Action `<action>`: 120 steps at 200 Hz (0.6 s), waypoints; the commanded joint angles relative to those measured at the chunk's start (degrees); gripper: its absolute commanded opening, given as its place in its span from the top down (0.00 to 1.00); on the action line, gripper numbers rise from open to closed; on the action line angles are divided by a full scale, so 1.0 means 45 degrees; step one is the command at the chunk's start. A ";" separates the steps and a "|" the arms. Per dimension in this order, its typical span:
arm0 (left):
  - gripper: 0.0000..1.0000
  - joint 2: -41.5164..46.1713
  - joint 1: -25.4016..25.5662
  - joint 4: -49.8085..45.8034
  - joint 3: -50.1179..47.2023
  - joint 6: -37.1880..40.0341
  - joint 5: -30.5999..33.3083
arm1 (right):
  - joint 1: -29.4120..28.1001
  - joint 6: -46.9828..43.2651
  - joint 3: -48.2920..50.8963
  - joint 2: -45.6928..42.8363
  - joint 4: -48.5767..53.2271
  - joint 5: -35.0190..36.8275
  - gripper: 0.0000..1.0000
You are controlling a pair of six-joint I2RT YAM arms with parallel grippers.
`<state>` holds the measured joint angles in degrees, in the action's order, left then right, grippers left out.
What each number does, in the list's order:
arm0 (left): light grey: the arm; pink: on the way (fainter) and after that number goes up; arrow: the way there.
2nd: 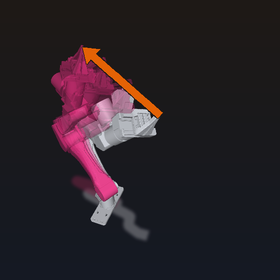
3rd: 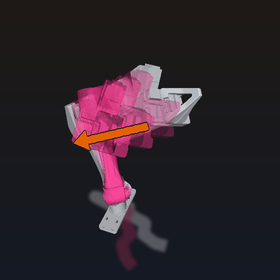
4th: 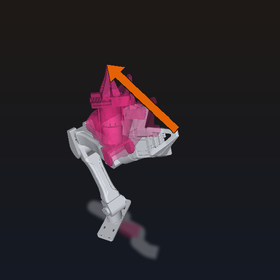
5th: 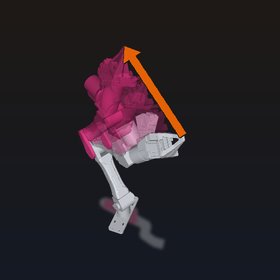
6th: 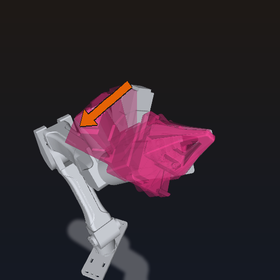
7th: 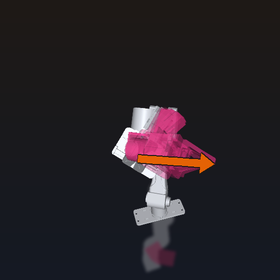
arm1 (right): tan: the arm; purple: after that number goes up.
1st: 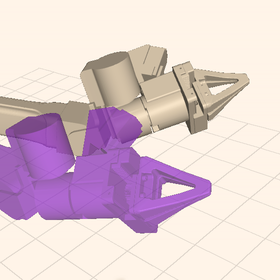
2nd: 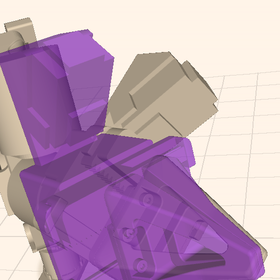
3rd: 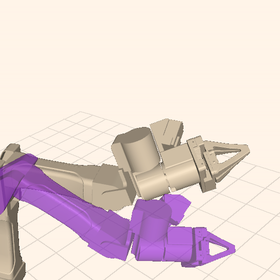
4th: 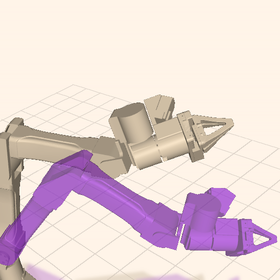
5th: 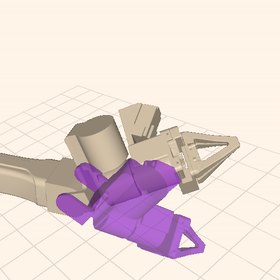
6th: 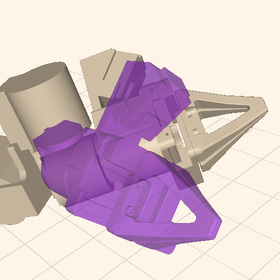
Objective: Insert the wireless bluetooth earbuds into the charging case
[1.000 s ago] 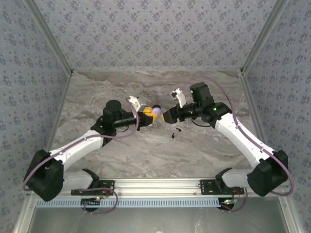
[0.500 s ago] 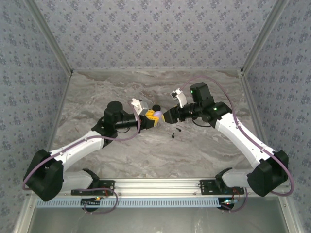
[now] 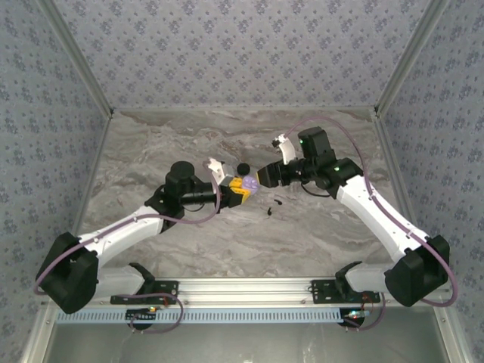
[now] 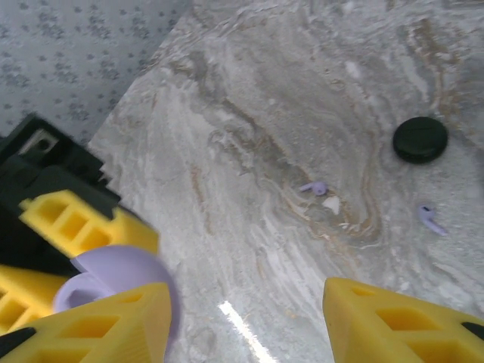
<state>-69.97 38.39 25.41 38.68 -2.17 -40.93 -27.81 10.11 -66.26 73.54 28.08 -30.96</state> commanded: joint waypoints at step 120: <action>0.75 0.0435 -0.1053 0.2466 -0.1399 -0.2533 0.1205 | 0.1279 -0.0088 -0.0346 0.2644 0.1560 0.2576 0.43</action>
<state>-68.95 33.82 33.01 33.28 -9.80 -36.99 -21.89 12.23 -66.35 81.56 32.84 -20.51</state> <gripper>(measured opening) 0.251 0.578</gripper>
